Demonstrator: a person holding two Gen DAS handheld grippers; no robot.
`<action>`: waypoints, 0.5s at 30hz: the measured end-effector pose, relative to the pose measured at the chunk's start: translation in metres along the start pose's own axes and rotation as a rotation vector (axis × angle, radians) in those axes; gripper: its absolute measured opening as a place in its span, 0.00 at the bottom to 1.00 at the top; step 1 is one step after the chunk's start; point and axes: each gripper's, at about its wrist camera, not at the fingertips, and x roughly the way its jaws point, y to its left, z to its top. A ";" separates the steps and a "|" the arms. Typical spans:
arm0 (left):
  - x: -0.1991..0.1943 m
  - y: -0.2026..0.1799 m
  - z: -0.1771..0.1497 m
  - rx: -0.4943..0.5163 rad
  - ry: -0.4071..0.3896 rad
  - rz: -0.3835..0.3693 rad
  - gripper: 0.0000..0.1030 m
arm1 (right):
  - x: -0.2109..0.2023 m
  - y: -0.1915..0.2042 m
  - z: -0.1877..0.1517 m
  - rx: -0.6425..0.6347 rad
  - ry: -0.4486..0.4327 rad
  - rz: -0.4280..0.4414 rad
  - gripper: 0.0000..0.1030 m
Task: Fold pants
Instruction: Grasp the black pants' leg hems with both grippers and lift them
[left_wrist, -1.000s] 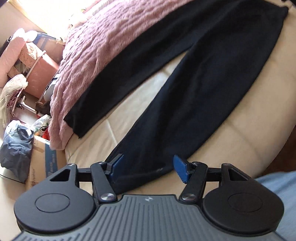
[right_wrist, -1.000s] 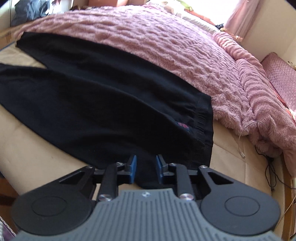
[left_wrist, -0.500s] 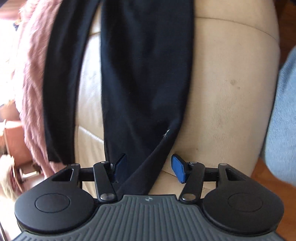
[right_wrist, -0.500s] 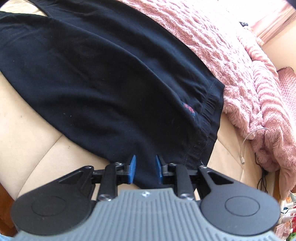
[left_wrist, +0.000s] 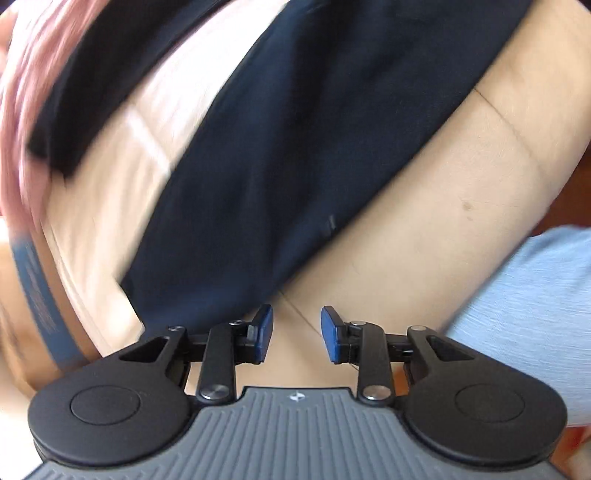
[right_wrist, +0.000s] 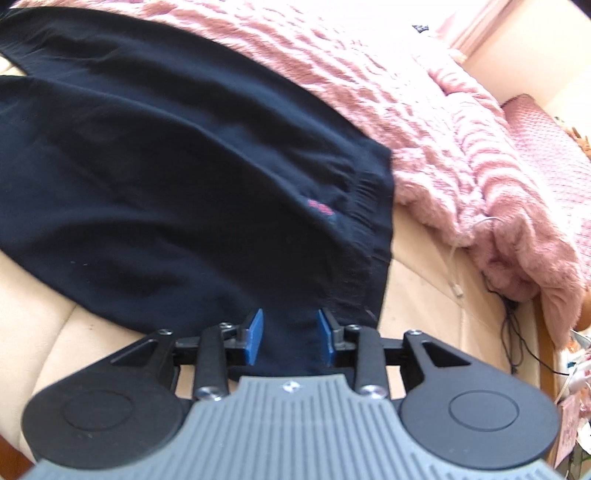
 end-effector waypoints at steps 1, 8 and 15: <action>0.001 0.002 -0.008 -0.032 -0.001 0.002 0.35 | -0.001 -0.002 -0.001 0.008 -0.006 -0.006 0.26; 0.002 -0.015 -0.026 0.086 -0.124 0.329 0.48 | -0.008 -0.005 -0.001 -0.025 0.008 0.061 0.31; 0.056 -0.041 -0.010 0.456 -0.054 0.596 0.49 | -0.028 0.011 -0.018 -0.214 -0.022 0.090 0.31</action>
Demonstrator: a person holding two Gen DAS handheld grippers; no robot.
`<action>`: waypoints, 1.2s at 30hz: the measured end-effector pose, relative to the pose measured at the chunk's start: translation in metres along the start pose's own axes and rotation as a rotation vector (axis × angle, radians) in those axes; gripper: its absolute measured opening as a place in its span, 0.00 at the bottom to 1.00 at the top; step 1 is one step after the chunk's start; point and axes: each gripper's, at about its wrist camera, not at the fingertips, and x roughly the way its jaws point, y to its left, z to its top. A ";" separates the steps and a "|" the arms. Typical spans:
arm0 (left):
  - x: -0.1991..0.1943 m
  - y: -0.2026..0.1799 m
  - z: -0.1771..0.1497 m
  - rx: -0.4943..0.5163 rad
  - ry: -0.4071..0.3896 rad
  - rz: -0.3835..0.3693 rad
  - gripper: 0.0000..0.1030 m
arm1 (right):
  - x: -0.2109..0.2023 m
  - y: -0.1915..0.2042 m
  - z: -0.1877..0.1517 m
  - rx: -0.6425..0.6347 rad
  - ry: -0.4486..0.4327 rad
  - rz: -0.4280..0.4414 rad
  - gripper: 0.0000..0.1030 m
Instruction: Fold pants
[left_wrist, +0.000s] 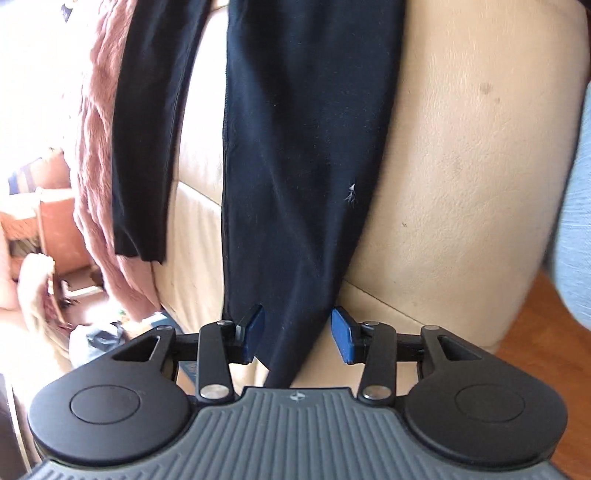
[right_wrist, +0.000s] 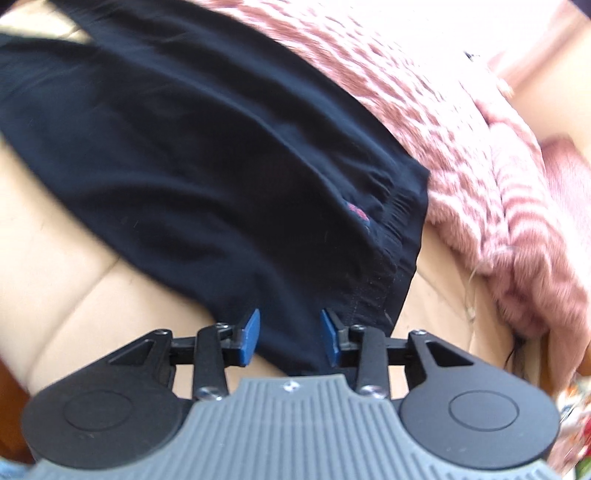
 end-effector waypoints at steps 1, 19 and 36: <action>0.005 0.000 0.003 -0.003 0.008 0.010 0.48 | -0.001 0.003 -0.004 -0.042 0.002 -0.011 0.31; -0.046 0.064 0.015 -0.799 0.157 -0.041 0.01 | 0.028 0.070 -0.058 -0.579 -0.009 -0.238 0.14; -0.086 0.159 0.004 -1.141 0.124 0.050 0.01 | -0.024 -0.017 -0.008 -0.221 -0.258 -0.340 0.00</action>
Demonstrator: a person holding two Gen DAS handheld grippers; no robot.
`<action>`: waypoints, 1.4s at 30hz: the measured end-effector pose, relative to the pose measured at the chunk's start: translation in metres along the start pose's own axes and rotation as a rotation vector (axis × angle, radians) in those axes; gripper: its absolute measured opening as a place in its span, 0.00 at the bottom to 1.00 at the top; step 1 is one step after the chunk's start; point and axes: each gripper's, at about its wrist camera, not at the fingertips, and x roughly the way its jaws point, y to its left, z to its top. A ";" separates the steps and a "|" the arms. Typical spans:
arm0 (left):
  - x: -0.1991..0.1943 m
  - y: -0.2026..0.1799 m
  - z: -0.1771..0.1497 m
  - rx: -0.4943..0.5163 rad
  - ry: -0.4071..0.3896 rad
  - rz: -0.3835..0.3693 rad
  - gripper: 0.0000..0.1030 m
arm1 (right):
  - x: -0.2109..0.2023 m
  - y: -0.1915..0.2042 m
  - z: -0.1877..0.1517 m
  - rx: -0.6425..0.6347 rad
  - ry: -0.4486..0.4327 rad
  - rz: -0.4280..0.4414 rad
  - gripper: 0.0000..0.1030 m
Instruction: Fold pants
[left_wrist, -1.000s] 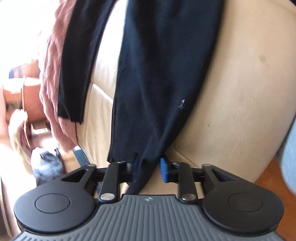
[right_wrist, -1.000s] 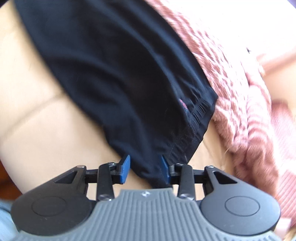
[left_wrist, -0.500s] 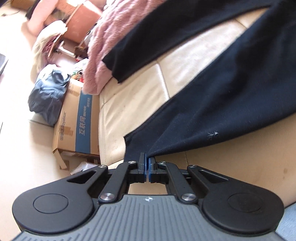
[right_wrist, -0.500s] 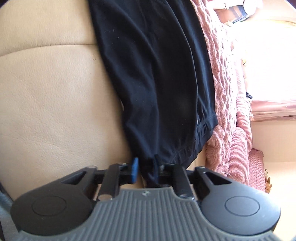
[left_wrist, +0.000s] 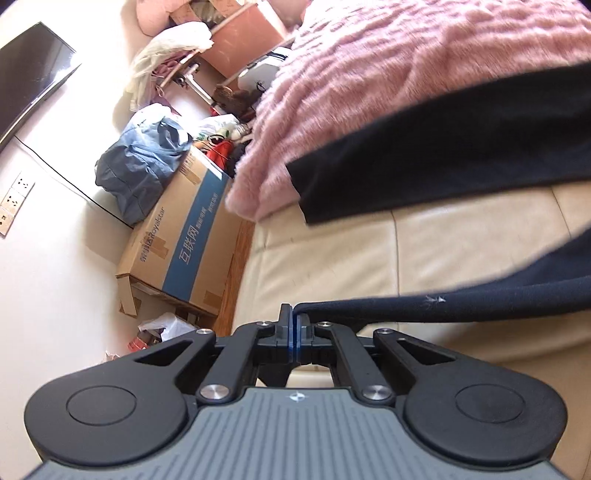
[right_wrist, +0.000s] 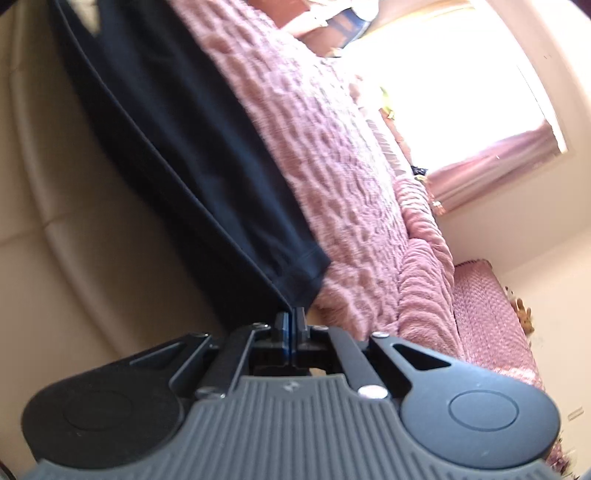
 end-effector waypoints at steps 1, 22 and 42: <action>0.001 0.002 0.009 -0.008 -0.007 0.006 0.01 | 0.006 -0.010 0.007 0.021 -0.001 -0.003 0.00; 0.166 -0.050 0.175 0.119 0.158 0.026 0.01 | 0.277 -0.068 0.133 0.130 0.202 0.136 0.00; 0.167 0.031 0.163 -0.232 0.053 -0.106 0.65 | 0.275 -0.075 0.124 0.421 0.214 0.095 0.37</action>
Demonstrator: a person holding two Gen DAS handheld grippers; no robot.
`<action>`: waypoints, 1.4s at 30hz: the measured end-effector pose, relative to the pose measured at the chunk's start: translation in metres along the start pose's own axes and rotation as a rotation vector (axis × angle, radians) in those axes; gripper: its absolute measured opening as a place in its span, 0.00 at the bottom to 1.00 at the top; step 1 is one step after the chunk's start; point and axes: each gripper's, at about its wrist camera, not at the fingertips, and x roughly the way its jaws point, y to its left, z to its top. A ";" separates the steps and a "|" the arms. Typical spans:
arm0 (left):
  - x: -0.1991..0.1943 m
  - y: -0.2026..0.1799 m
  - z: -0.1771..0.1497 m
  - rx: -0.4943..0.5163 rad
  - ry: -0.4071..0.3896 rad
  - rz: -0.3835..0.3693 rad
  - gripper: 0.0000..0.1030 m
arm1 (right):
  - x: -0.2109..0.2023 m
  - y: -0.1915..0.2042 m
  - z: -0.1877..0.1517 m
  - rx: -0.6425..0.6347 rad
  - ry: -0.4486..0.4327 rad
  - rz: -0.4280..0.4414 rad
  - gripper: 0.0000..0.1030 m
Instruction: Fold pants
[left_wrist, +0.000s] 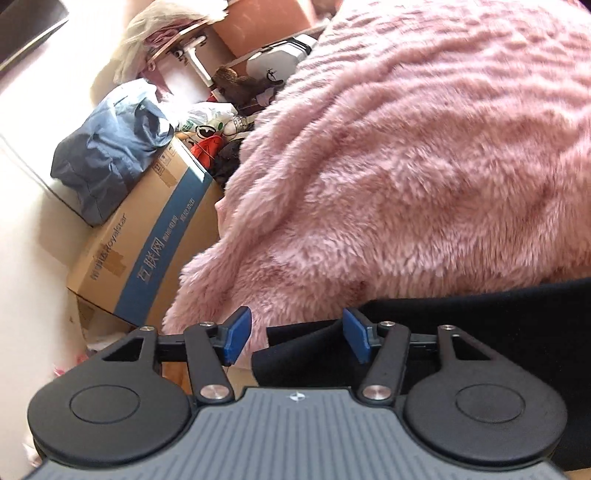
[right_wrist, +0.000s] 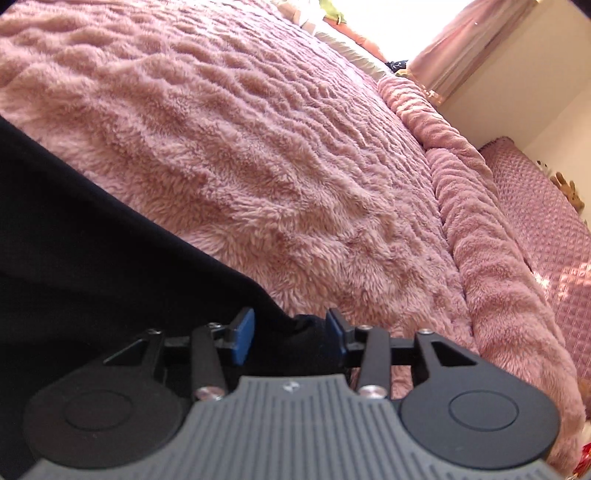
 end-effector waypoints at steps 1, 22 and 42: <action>-0.006 0.015 -0.003 -0.065 -0.013 -0.032 0.65 | -0.009 0.002 -0.003 0.020 -0.011 0.014 0.37; 0.050 0.081 -0.055 -0.459 -0.085 -0.132 0.62 | -0.065 0.095 -0.030 0.249 0.027 0.154 0.36; 0.039 0.124 -0.160 -0.946 -0.049 -0.473 0.30 | -0.101 0.102 -0.055 0.306 0.020 0.157 0.30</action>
